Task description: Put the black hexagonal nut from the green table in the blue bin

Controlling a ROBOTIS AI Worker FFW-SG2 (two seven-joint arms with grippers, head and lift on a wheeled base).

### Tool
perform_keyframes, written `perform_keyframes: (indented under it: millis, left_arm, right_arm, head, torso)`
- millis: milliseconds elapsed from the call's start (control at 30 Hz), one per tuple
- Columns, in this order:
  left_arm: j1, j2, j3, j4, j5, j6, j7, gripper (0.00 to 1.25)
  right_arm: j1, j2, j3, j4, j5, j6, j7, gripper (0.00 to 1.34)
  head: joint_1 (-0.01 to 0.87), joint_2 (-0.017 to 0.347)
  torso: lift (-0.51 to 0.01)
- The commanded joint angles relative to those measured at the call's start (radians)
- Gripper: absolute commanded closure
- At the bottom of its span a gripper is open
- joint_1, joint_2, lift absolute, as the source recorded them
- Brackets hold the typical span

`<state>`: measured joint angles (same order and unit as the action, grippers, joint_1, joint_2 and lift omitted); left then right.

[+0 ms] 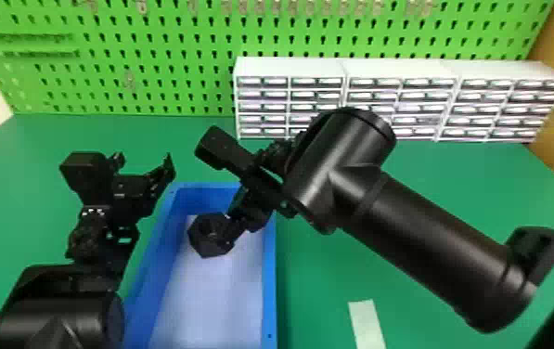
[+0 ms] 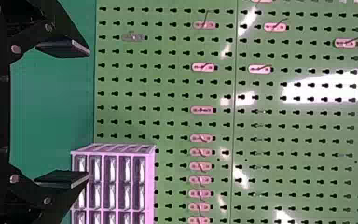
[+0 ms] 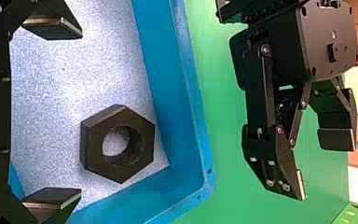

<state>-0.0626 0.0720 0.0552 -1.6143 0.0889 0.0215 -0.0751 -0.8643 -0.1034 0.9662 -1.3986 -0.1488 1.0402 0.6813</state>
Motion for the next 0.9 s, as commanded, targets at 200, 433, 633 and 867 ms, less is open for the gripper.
perform_keyframes:
  millis: [200, 433, 633, 867]
  left_arm:
    - [0.000, 0.000, 0.002, 0.001, 0.000, 0.000, 0.000, 0.33]
    - [0.003, 0.000, 0.003, -0.001, 0.000, 0.000, 0.000, 0.33]
    - [0.004, 0.000, 0.002, 0.001, 0.002, 0.000, 0.000, 0.33]
    - [0.010, 0.000, -0.002, 0.001, 0.000, 0.000, 0.000, 0.33]
  right_arm:
    - [0.002, -0.006, -0.017, 0.001, -0.005, -0.014, 0.001, 0.11]
    - [0.037, -0.013, -0.141, -0.019, -0.029, -0.028, 0.001, 0.11]
    - [0.088, -0.012, -0.284, -0.082, 0.023, -0.022, 0.003, 0.11]
    - [0.137, -0.012, -0.397, -0.131, 0.080, -0.008, 0.024, 0.11]
  head:
    - [0.686, 0.051]
    - [0.686, 0.051]
    - [0.686, 0.051]
    - [0.686, 0.051]
  torso:
    - [-0.096]
    - [-0.096]
    - [-0.096]
    - [-0.096]
